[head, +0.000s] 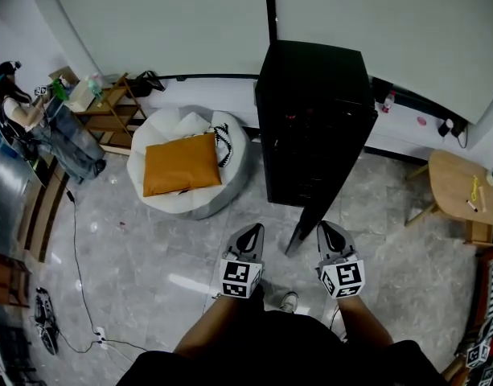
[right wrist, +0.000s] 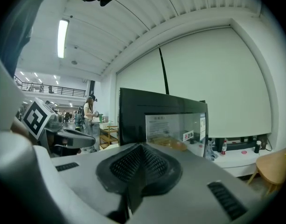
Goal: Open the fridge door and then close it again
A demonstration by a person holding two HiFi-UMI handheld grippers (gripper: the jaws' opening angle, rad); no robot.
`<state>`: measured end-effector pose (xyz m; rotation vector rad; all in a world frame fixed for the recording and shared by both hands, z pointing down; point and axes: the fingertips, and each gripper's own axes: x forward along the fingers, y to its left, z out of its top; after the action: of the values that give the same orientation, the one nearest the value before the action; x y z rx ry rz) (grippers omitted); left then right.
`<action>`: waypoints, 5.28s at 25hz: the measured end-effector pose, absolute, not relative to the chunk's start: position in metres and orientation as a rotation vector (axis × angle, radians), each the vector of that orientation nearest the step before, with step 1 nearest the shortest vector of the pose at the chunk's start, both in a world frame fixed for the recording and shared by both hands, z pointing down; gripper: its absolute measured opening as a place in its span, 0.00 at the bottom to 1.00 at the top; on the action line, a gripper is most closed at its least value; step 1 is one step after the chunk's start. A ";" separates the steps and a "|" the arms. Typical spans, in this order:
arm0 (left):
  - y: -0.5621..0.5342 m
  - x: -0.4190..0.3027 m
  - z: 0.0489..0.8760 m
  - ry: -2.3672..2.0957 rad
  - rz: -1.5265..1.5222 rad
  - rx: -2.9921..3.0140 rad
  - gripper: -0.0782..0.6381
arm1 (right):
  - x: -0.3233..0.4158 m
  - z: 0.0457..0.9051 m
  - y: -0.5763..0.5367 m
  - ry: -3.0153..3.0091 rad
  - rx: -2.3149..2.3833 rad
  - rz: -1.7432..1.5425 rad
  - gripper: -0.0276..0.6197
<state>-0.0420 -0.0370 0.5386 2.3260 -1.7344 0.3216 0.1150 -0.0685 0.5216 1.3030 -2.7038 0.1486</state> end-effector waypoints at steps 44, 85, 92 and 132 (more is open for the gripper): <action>-0.100 -0.121 0.528 -1.827 0.316 2.247 0.14 | -0.001 0.524 -0.149 -2.778 1.020 0.116 0.07; -0.150 -0.198 0.536 -1.814 0.312 2.269 0.14 | -0.067 0.524 -0.252 -2.733 1.211 0.131 0.07; -0.155 -0.209 0.537 -1.802 0.324 2.275 0.14 | -0.073 0.524 -0.263 -2.689 1.192 0.014 0.07; -0.191 -0.224 0.549 -1.689 0.358 2.368 0.14 | -0.090 0.529 -0.346 -2.620 1.338 0.090 0.07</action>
<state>-0.2236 -0.1911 0.5493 2.3675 -1.6891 0.3579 -0.0902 -0.3462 0.5290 1.3382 -2.6203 0.0899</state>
